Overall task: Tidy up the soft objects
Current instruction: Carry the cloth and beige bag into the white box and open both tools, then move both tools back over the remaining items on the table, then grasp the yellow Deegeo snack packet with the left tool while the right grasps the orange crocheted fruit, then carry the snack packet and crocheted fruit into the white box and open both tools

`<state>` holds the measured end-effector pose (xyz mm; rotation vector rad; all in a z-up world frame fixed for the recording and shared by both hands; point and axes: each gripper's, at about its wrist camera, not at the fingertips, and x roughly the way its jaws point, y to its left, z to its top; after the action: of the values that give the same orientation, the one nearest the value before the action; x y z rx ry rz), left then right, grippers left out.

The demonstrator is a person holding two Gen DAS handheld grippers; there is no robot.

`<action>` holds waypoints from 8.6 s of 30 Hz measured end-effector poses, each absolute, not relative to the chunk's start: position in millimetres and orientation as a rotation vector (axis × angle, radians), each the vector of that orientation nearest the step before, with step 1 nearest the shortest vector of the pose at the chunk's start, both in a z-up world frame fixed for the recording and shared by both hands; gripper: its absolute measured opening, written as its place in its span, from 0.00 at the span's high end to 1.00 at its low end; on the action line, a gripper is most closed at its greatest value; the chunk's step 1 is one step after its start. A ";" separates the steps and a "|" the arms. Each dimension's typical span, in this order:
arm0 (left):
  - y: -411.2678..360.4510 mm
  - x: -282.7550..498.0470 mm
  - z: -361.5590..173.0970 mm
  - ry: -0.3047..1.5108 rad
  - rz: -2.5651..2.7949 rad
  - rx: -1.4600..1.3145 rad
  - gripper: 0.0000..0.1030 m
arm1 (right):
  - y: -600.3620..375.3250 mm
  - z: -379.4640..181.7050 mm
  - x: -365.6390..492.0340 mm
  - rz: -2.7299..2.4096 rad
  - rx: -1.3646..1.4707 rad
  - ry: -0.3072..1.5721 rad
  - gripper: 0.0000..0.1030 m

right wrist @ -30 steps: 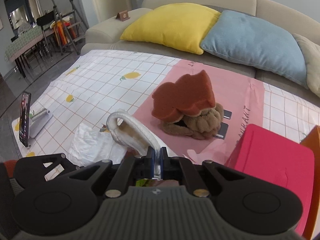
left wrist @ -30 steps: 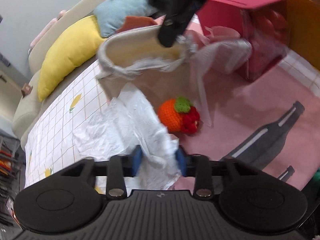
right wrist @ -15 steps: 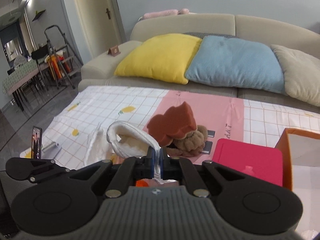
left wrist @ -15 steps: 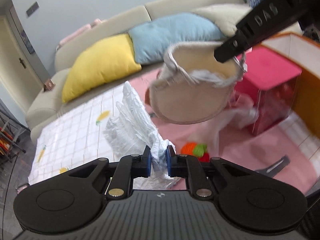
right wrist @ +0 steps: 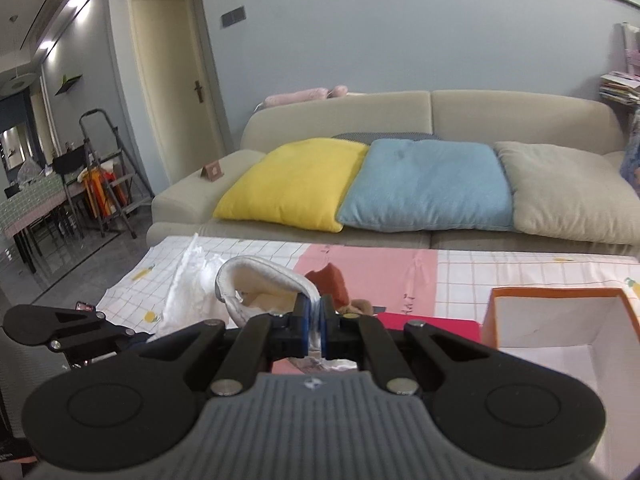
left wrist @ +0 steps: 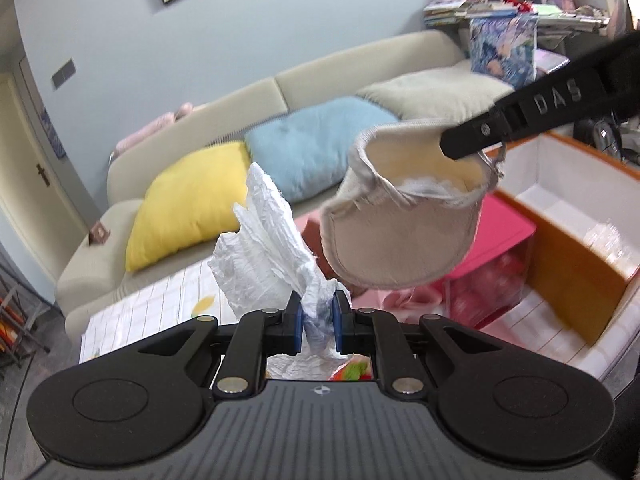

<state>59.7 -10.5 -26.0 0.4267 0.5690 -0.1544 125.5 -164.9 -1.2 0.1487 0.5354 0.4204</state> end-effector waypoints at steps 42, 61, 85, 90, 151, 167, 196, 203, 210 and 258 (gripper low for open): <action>-245.2 160.7 -95.0 0.768 -0.766 0.796 0.84 | -368.8 -112.7 138.8 -0.120 0.223 0.749 0.98; -236.7 162.9 -103.5 0.843 -0.807 0.740 0.35 | -353.8 -124.8 131.0 -0.080 0.240 0.898 0.67; -96.7 100.4 -26.2 0.678 -0.511 0.319 0.24 | -302.9 -60.2 84.3 -0.099 0.337 0.744 0.28; -56.5 91.4 -29.6 0.702 -0.422 0.210 0.24 | -272.7 -61.7 81.9 -0.052 0.340 0.772 0.27; 139.8 190.6 -154.5 0.969 0.092 -0.300 0.24 | -36.3 -106.3 179.0 0.484 -0.187 0.802 0.58; 142.1 179.9 -161.0 0.964 0.059 -0.202 0.60 | -13.0 -125.3 194.2 0.523 -0.199 0.850 0.58; 138.6 149.9 -133.3 0.945 0.086 -0.188 0.60 | 4.3 -151.1 197.2 0.649 -0.064 0.940 0.63; 120.1 140.0 -116.8 0.926 0.042 -0.160 0.60 | -39.1 -115.2 173.9 0.609 0.005 0.855 0.63; 90.7 126.5 -96.6 0.901 -0.022 -0.126 0.60 | -87.6 -90.6 156.1 0.559 0.068 0.802 0.63; -239.6 153.4 -56.2 0.929 -0.703 0.247 0.60 | -362.0 -117.6 106.1 -0.187 0.027 0.902 0.62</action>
<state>153.4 -239.6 -56.2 0.2469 0.9288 -0.7026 106.1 -362.0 -117.6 0.0267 0.9018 -0.1868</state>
